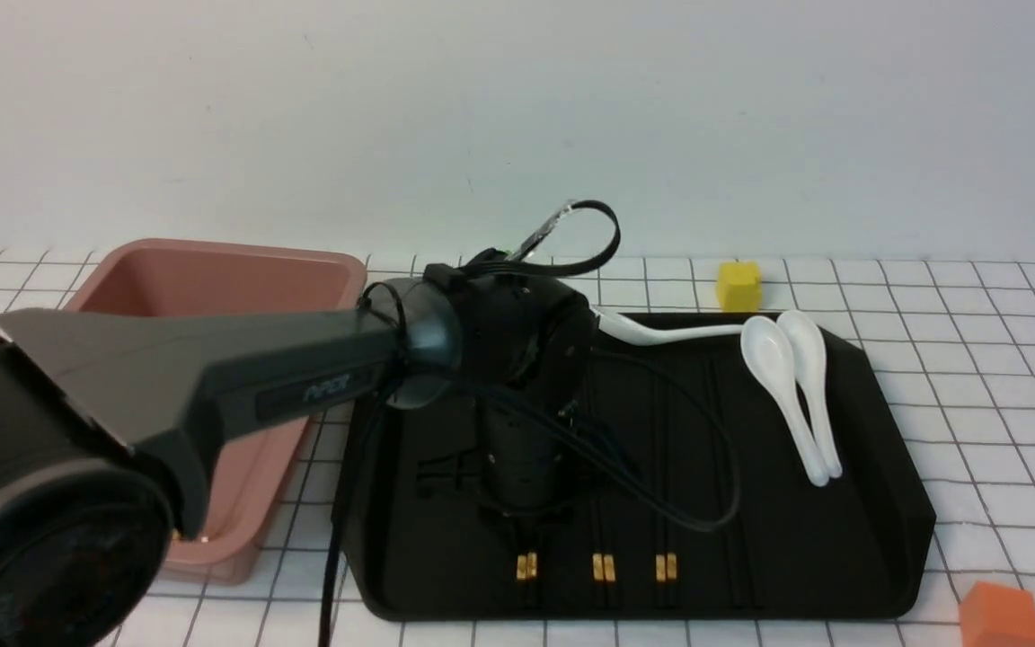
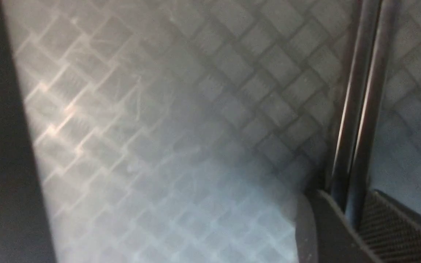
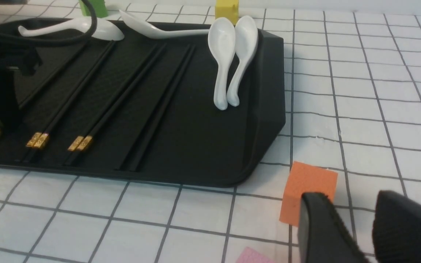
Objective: On white black tablecloth take chopsticks from black tray and put them in box.
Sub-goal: 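Reach over to the black tray and grasp a pair of chopsticks with the left gripper, then place the chopsticks into the pink bin with the left gripper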
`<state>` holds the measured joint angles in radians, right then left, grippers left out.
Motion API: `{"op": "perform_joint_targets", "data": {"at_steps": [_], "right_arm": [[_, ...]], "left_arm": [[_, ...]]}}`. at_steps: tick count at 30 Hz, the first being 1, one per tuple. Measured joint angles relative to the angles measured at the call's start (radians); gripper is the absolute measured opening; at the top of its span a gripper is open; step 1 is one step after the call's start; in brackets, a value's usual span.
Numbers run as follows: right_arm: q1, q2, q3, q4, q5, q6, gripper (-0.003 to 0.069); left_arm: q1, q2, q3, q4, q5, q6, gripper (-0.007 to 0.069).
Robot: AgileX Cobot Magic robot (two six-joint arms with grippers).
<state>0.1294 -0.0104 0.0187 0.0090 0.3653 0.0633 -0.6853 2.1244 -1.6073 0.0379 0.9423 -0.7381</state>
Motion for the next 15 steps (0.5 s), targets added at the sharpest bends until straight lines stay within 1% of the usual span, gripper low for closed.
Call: {"op": "perform_joint_targets", "data": {"at_steps": [3, 7, 10, 11, 12, 15], "right_arm": [[0.000, 0.000, 0.000, 0.000, 0.000, 0.000, 0.0240], [0.000, 0.000, 0.000, 0.000, 0.000, 0.000, 0.0240], [0.000, 0.000, 0.000, 0.000, 0.000, 0.000, 0.0240], [0.000, 0.000, 0.000, 0.000, 0.000, 0.000, 0.0240], [0.000, 0.000, 0.000, 0.000, 0.000, 0.000, 0.0240], [0.000, 0.000, 0.000, 0.000, 0.000, 0.000, 0.0240]], "left_arm": [[0.001, -0.124, 0.005, -0.013, 0.049, 0.001, 0.0120], [0.046, -0.318, -0.009, 0.000, 0.142, 0.071, 0.0120], [0.147, -0.454, -0.012, 0.034, 0.252, 0.124, 0.0120], [0.155, -0.454, -0.010, 0.037, 0.257, 0.126, 0.0120], [0.220, -0.495, 0.003, 0.059, 0.277, 0.141, 0.0120], [0.320, -0.520, 0.063, 0.086, 0.266, 0.155, 0.0120]]}}
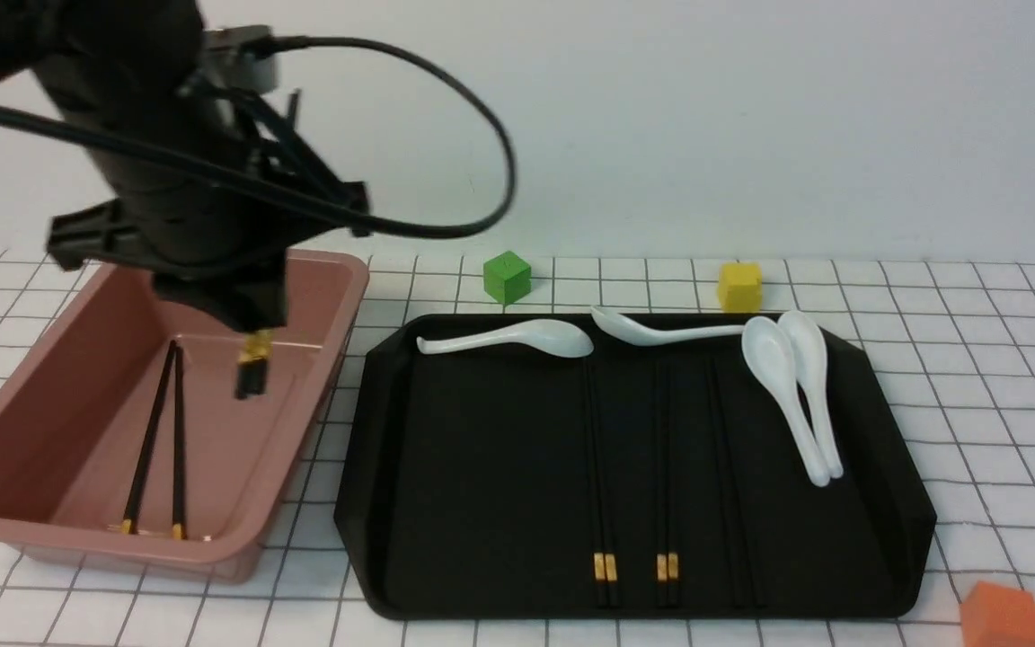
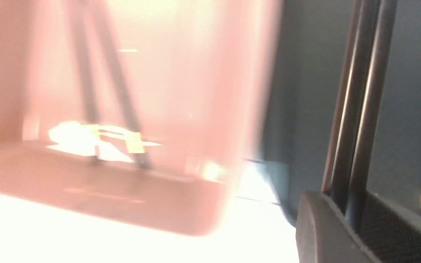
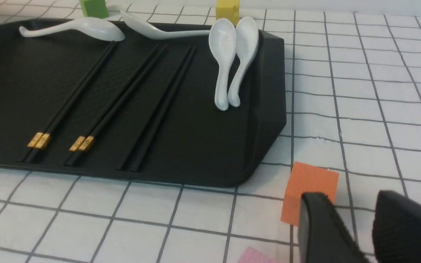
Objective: On white black tablecloth take chopsticks from black tray and put them in box.
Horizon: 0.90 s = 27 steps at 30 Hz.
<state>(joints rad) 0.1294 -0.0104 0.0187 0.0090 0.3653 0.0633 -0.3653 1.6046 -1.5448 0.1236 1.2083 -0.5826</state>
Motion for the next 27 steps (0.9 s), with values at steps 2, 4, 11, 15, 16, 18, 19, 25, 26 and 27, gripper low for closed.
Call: {"op": "perform_joint_targets", "data": {"at_steps": [2, 4, 11, 15, 16, 18, 19, 25, 26, 27], "right_arm": [[0.000, 0.000, 0.000, 0.000, 0.000, 0.000, 0.0240], [0.000, 0.000, 0.000, 0.000, 0.000, 0.000, 0.0240], [0.000, 0.000, 0.000, 0.000, 0.000, 0.000, 0.0240], [0.000, 0.000, 0.000, 0.000, 0.000, 0.000, 0.0240], [0.000, 0.000, 0.000, 0.000, 0.000, 0.000, 0.0240], [0.000, 0.000, 0.000, 0.000, 0.000, 0.000, 0.0240], [0.000, 0.000, 0.000, 0.000, 0.000, 0.000, 0.0240], [0.000, 0.000, 0.000, 0.001, 0.000, 0.000, 0.0240], [0.000, 0.000, 0.000, 0.001, 0.000, 0.000, 0.0240], [0.000, 0.000, 0.000, 0.001, 0.000, 0.000, 0.0240]], "left_arm": [[0.045, 0.010, 0.057, 0.005, -0.053, 0.007, 0.0120], [0.075, 0.036, 0.122, 0.013, -0.120, 0.017, 0.0120], [0.096, 0.156, 0.240, 0.077, -0.309, 0.019, 0.0143], [0.096, 0.189, 0.240, 0.086, -0.330, 0.019, 0.0201], [0.096, 0.190, 0.240, 0.087, -0.330, 0.019, 0.0209], [0.096, 0.183, 0.240, 0.096, -0.325, 0.019, 0.0209], [0.096, 0.173, 0.240, 0.097, -0.317, 0.025, 0.0197], [0.096, -0.013, 0.240, 0.100, -0.200, 0.101, -0.0002], [0.096, -0.076, 0.240, 0.097, -0.142, 0.118, -0.0013], [0.096, -0.104, 0.240, 0.095, -0.125, 0.125, -0.0013]]}}
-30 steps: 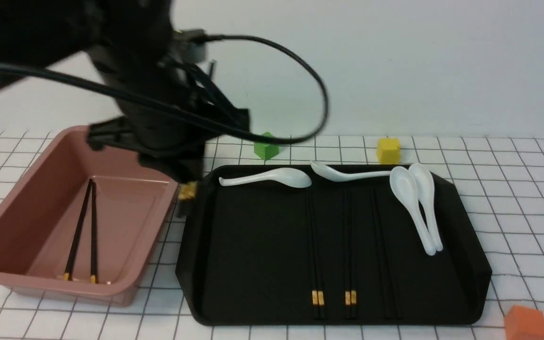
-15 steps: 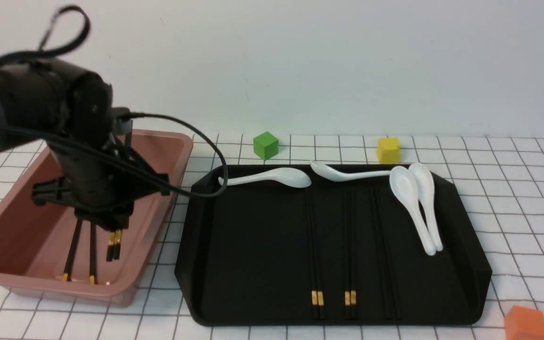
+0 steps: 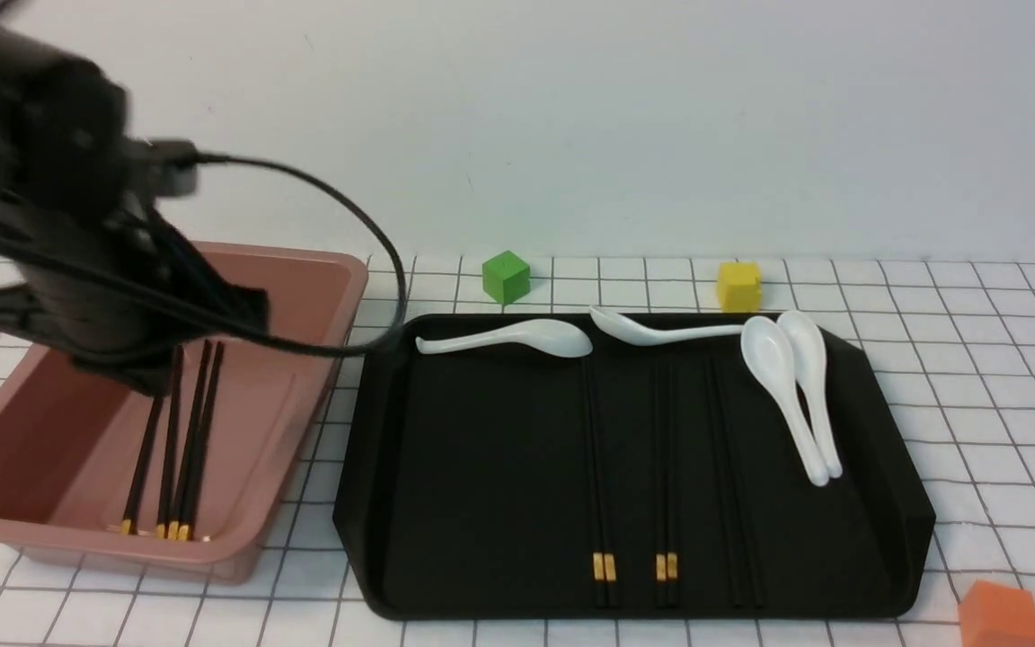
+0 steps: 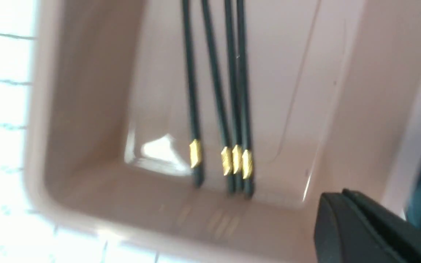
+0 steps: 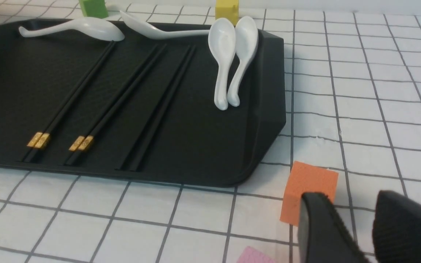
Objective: On white black tablecloth take chopsticks from black tray and put them in box.
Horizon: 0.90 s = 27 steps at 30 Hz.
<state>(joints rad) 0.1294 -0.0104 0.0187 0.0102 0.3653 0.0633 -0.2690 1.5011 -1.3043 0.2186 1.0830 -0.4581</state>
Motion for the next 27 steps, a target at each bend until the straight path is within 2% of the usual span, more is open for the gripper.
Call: {"op": "perform_joint_targets", "data": {"at_steps": [4, 10, 14, 18, 19, 21, 25, 27], "right_arm": [[0.000, 0.000, 0.000, 0.000, 0.000, 0.000, 0.0240], [0.000, 0.000, 0.000, 0.000, 0.000, 0.000, 0.0240], [0.000, 0.000, 0.000, 0.000, 0.000, 0.000, 0.0240], [0.000, 0.000, 0.000, -0.001, 0.000, 0.000, 0.0240], [0.000, 0.000, 0.000, -0.001, 0.000, 0.000, 0.0240], [0.000, 0.000, 0.000, -0.001, 0.000, 0.000, 0.0240], [0.000, 0.000, 0.000, -0.001, 0.000, 0.000, 0.0240], [0.000, 0.000, 0.000, -0.001, 0.000, 0.000, 0.0240]], "left_arm": [[0.000, -0.165, 0.022, -0.035, 0.128, 0.031, -0.0013], [0.000, -0.436, 0.223, -0.107, 0.028, 0.045, -0.0013], [0.000, -0.704, 0.508, -0.192, -0.242, 0.045, -0.0013], [0.000, -0.974, 0.848, -0.281, -0.614, 0.044, -0.0013], [0.000, -0.996, 0.875, -0.287, -0.645, 0.044, -0.0013], [0.001, -1.102, 0.998, -0.308, -0.802, 0.044, -0.0013], [0.002, -1.214, 1.127, -0.335, -0.949, 0.044, -0.0013], [0.002, -1.239, 1.155, -0.352, -0.970, 0.044, -0.0013]]}}
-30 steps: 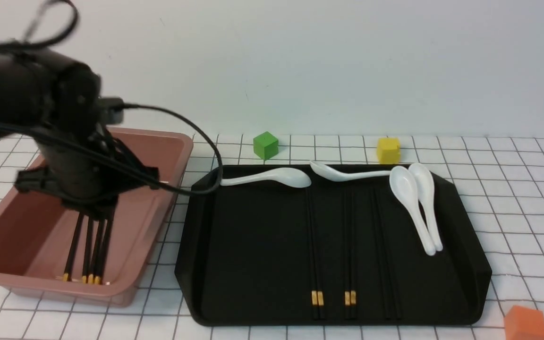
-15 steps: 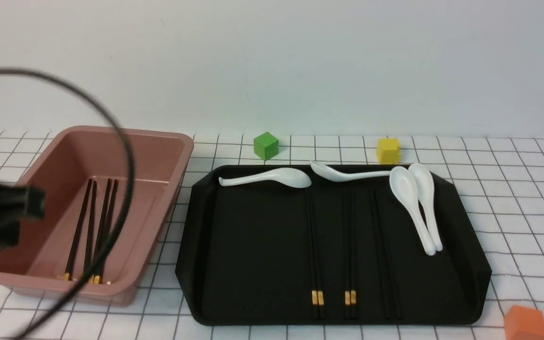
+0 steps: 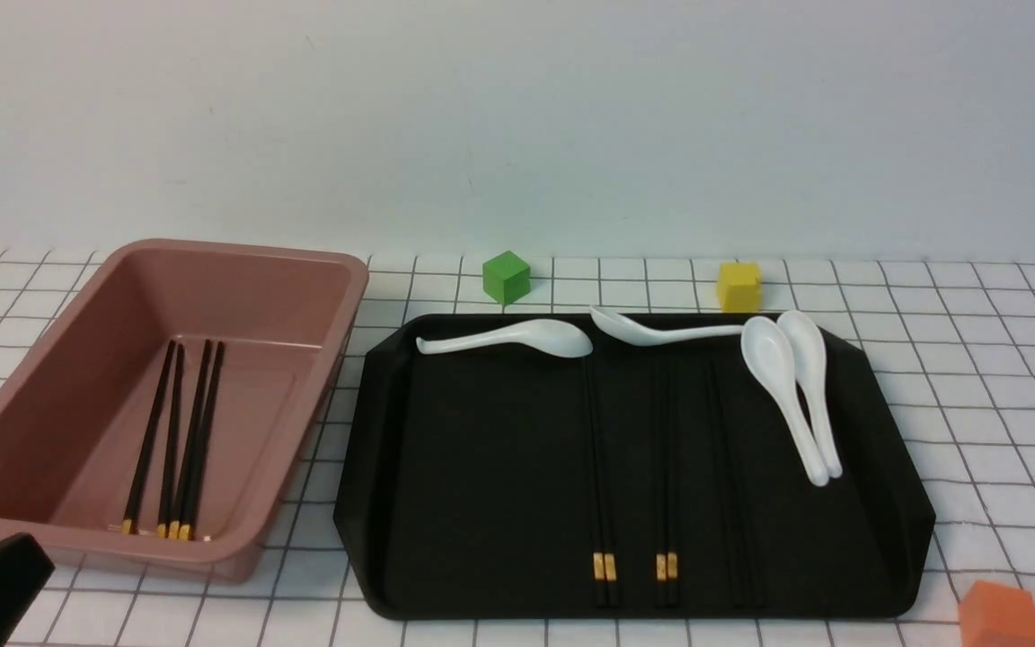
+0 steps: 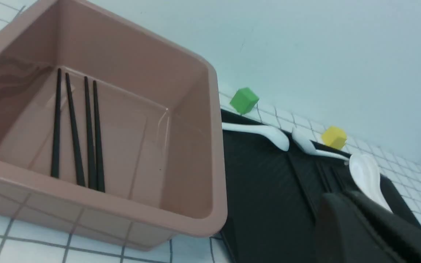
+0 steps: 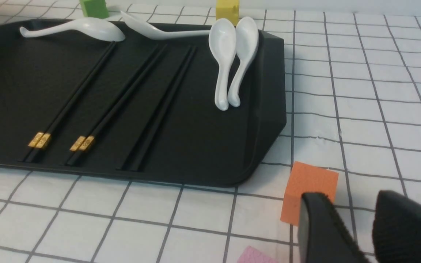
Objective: On white black tablecloth take chopsticks from black tray and put them in box.
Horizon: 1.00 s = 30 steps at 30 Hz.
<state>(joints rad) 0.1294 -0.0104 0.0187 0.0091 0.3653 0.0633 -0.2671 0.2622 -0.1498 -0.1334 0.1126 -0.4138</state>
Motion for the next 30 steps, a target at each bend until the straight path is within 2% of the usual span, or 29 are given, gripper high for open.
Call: {"op": "perform_joint_targets", "data": {"at_steps": [23, 30], "right_arm": [[0.000, 0.000, 0.000, 0.000, 0.000, 0.000, 0.0240], [0.000, 0.000, 0.000, -0.001, 0.000, 0.000, 0.0240]], "left_arm": [[0.000, -0.055, 0.048, -0.003, 0.057, 0.000, -0.0013], [0.025, -0.259, 0.172, 0.133, 0.080, 0.000, -0.0013]]}}
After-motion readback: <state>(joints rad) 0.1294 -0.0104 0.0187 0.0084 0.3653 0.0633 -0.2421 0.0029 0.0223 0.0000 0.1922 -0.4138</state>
